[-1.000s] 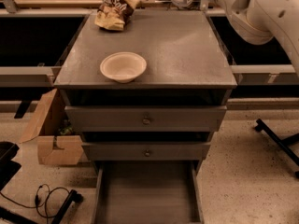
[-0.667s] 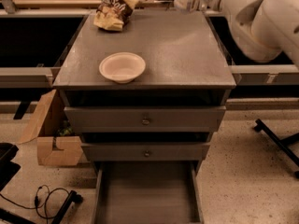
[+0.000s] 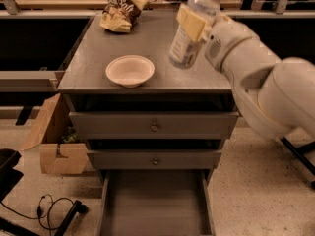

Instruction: Place blue plastic bottle into bottom drawer

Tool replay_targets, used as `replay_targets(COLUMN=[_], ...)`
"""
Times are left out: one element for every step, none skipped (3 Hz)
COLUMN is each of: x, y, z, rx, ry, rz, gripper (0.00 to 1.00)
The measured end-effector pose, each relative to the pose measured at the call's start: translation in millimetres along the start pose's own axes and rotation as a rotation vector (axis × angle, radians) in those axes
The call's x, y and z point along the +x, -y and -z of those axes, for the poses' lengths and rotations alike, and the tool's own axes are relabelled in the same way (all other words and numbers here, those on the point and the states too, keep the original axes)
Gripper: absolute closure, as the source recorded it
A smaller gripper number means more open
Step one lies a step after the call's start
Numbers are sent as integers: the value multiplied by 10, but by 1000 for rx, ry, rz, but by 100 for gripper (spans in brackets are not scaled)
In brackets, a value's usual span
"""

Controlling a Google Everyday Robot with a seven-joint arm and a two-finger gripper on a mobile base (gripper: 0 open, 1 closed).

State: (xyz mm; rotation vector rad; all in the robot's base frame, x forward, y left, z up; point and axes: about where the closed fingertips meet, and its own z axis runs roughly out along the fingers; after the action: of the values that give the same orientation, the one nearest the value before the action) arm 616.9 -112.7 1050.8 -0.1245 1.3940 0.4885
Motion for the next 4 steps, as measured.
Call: replay_targets(x=[643, 1810, 2304, 2292], y=[-117, -362, -703, -681], z=[337, 461, 537, 517], rx=[54, 56, 15, 4], ry=[-68, -195, -265, -260], rz=[-84, -99, -92, -88], gripper=[100, 100, 100, 100])
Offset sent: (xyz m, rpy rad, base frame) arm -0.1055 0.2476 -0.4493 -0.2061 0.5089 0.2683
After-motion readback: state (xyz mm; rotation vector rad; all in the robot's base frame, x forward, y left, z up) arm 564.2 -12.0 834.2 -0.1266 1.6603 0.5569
